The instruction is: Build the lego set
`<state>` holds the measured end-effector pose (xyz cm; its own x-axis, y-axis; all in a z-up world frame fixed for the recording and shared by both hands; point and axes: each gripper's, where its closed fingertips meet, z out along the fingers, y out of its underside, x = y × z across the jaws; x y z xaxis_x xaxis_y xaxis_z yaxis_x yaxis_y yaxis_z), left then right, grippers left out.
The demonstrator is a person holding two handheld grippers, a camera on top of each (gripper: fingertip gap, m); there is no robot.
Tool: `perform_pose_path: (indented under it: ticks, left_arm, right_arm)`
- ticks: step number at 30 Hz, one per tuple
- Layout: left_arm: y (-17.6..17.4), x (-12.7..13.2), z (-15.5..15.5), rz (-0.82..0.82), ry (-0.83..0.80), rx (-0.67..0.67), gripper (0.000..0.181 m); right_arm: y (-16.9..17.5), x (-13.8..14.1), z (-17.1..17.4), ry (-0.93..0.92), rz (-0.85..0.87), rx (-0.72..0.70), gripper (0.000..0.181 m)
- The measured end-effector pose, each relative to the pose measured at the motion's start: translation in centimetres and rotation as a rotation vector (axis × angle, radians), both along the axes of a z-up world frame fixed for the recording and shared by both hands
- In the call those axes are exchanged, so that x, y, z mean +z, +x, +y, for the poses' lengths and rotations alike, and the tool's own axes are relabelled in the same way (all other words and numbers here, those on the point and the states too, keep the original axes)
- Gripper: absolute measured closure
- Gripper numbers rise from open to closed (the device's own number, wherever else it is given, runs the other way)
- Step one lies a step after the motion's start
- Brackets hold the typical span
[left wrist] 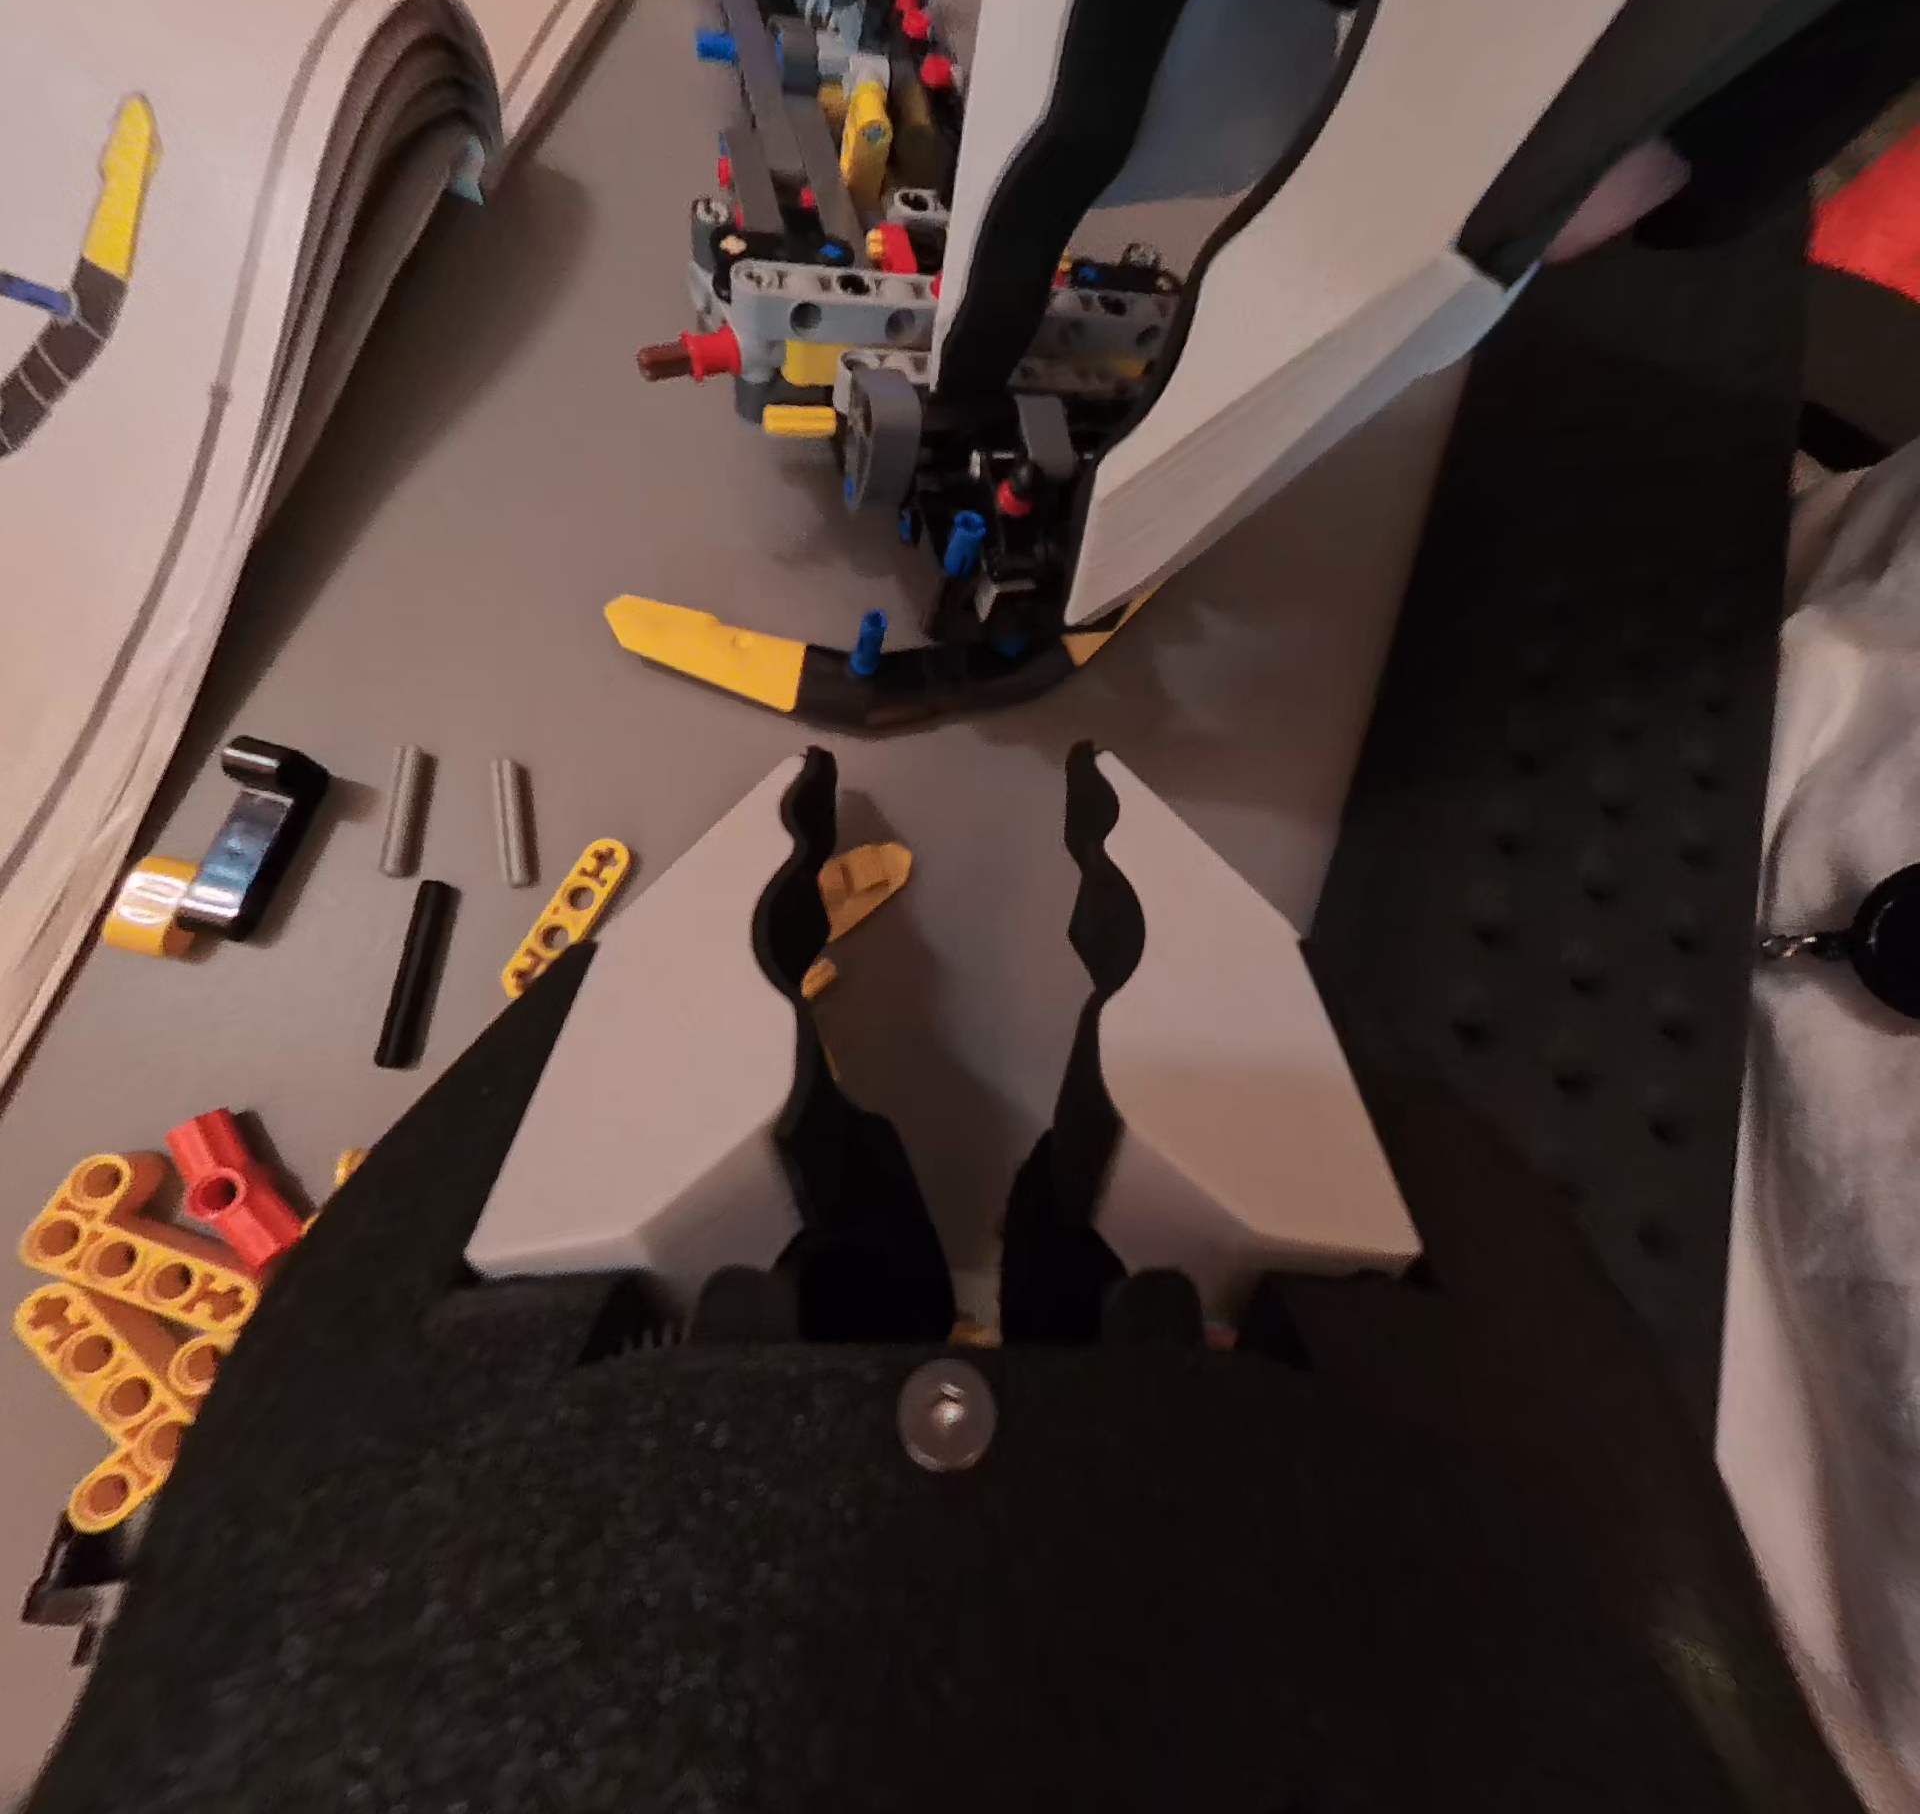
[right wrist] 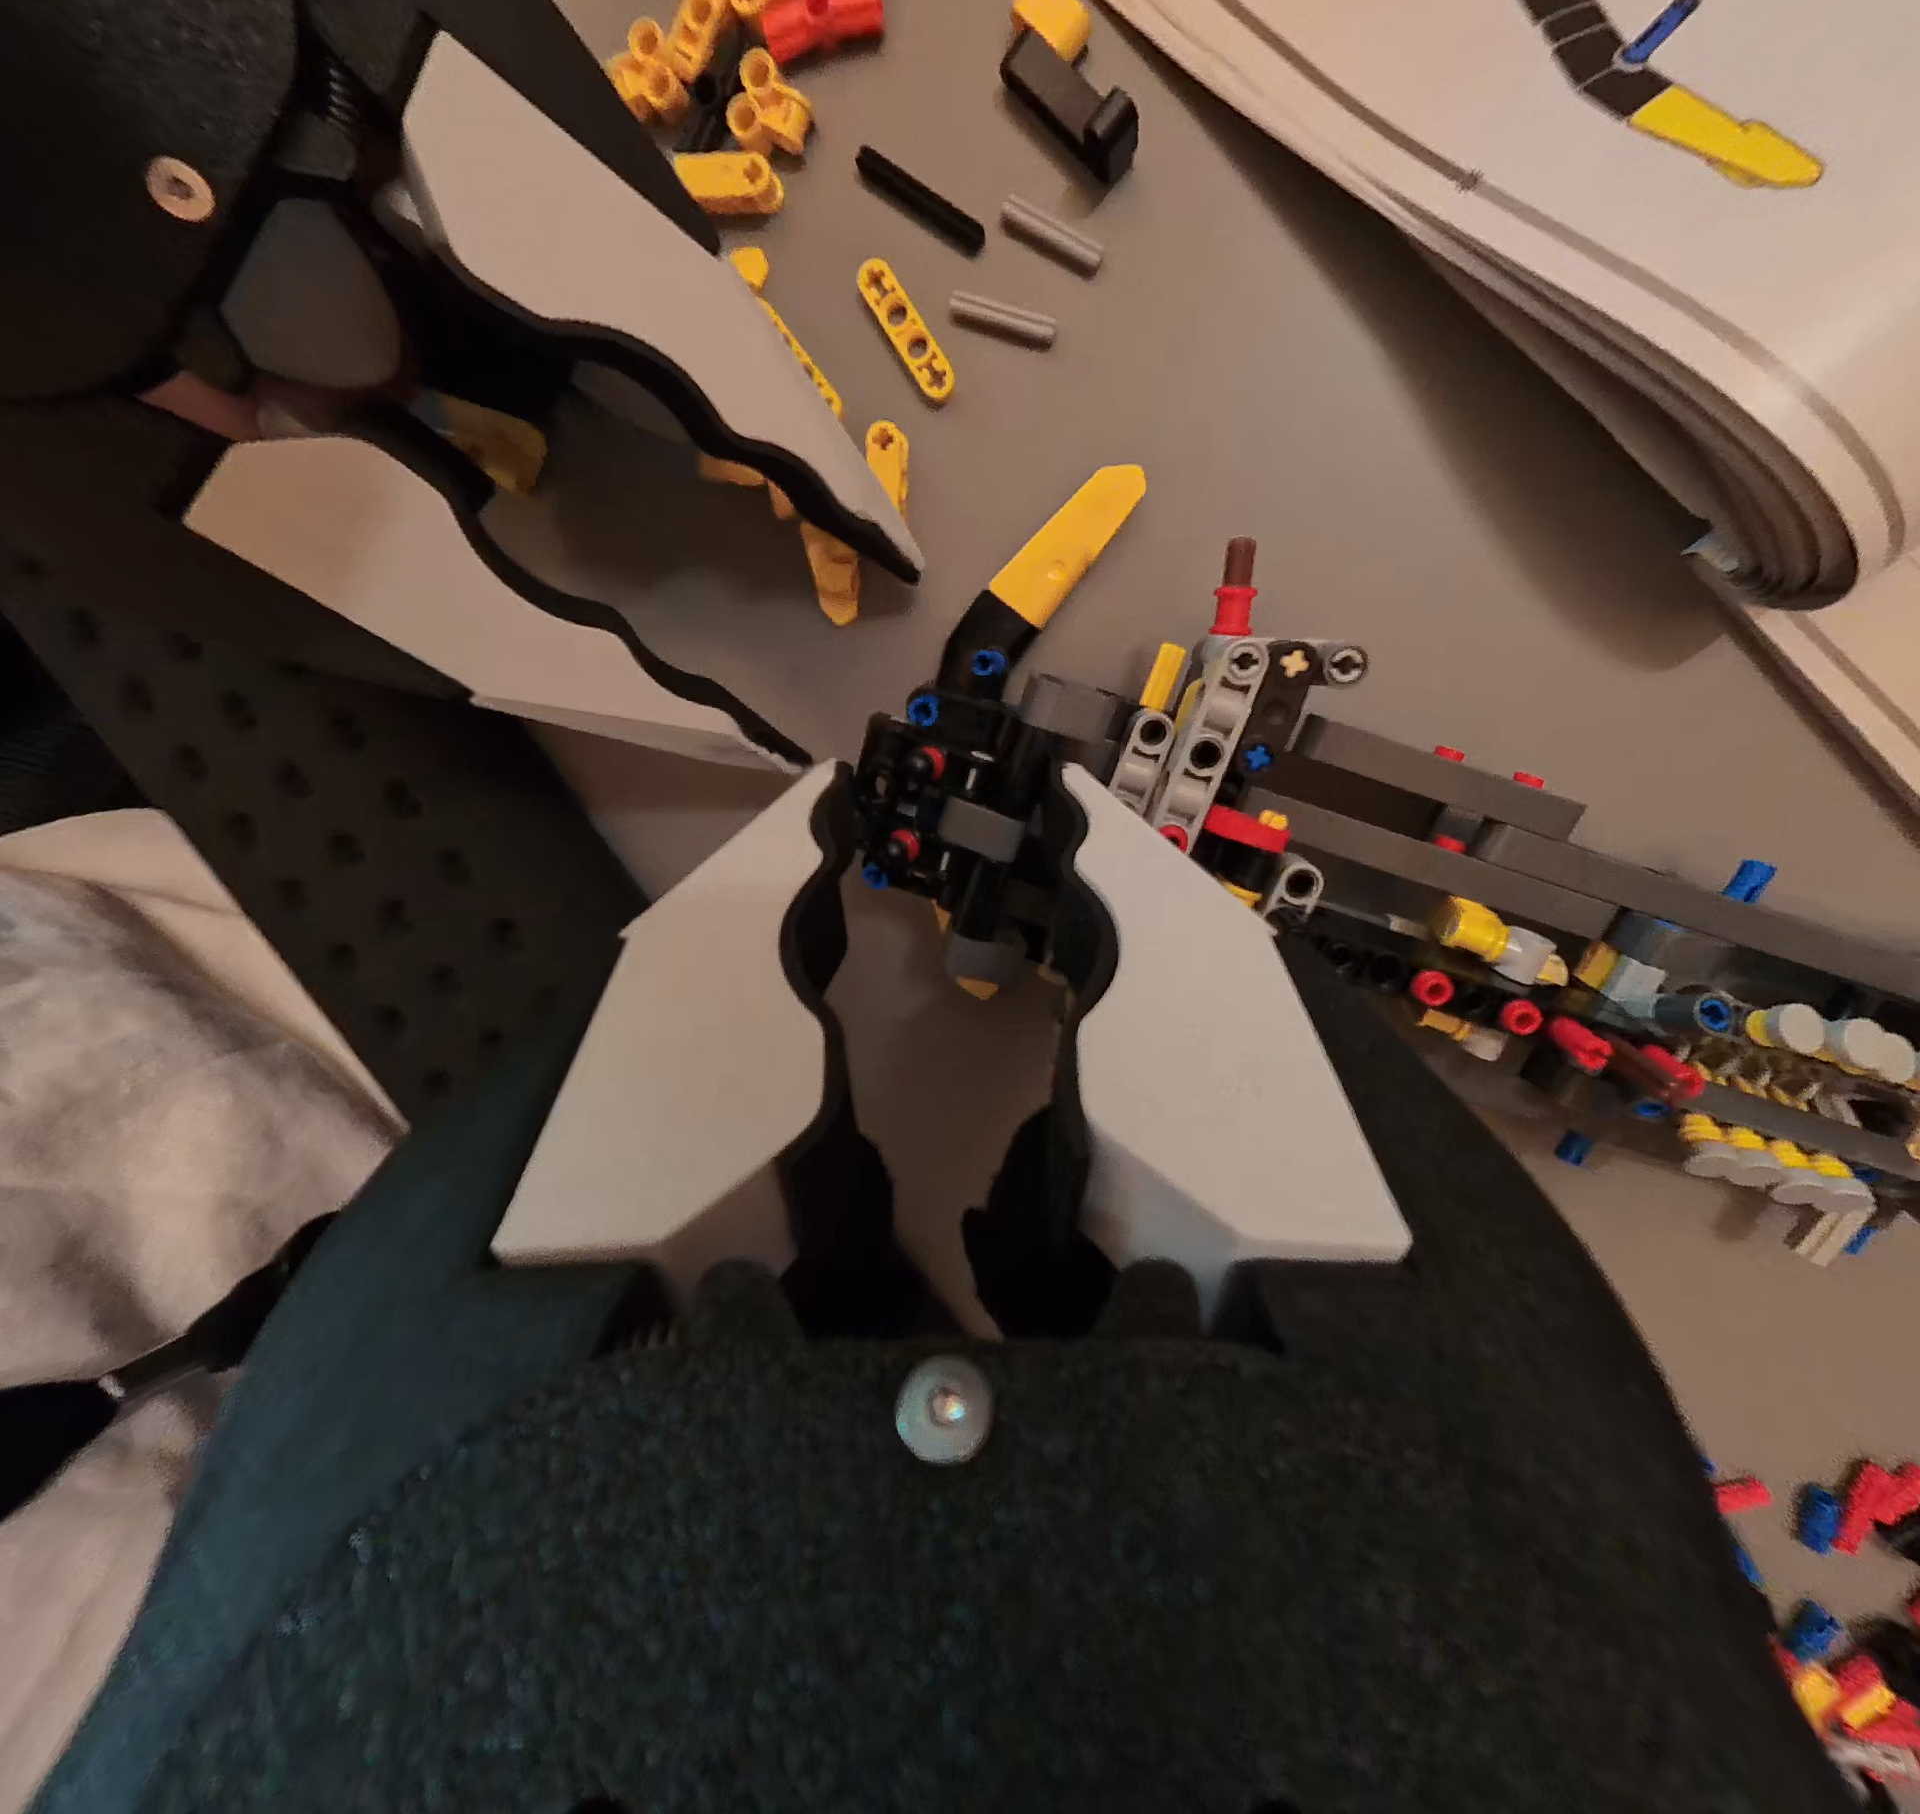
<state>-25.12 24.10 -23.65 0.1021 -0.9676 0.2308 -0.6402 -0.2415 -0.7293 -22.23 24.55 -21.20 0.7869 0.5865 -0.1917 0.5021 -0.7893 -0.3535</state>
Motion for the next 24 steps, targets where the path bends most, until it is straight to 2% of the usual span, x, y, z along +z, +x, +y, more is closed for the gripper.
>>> perform_pose_path:
  ticks: [3,7,10,11,15,16,18,22,24]
  left_arm:
    - [0.7,1.4,-0.1,-0.074,0.004,0.010,0.140]
    - [2.0,4.0,-0.6,-0.211,0.026,0.007,0.139]
    - [3.8,6.9,-0.1,-0.333,0.155,0.061,0.120]
    - [4.5,7.9,-0.1,-0.373,0.211,0.075,0.120]
    - [6.7,11.1,-0.6,-0.468,0.385,0.153,0.133]
    - [6.9,11.4,-0.2,-0.468,0.404,0.206,0.140]
    - [7.3,11.4,0.2,-0.458,0.405,0.277,0.141]
    - [7.5,10.4,1.0,-0.381,0.415,0.333,0.120]
    - [7.5,9.6,0.8,-0.366,0.400,0.319,0.119]
  right_arm:
    - [0.0,1.5,0.0,0.011,0.104,-0.008,0.147]
    - [0.4,5.2,0.3,0.032,0.353,-0.047,0.148]
    - [1.0,8.0,0.3,0.018,0.554,-0.086,0.148]
    - [1.3,8.5,0.3,0.009,0.595,-0.097,0.148]
    - [2.2,8.7,0.2,0.012,0.624,-0.122,0.148]
    - [2.3,8.5,0.1,0.011,0.619,-0.125,0.148]
    - [2.5,8.5,0.3,0.024,0.620,-0.143,0.148]
    - [3.4,7.9,0.4,0.025,0.604,-0.169,0.149]
    - [3.5,7.9,0.1,0.012,0.622,-0.162,0.149]
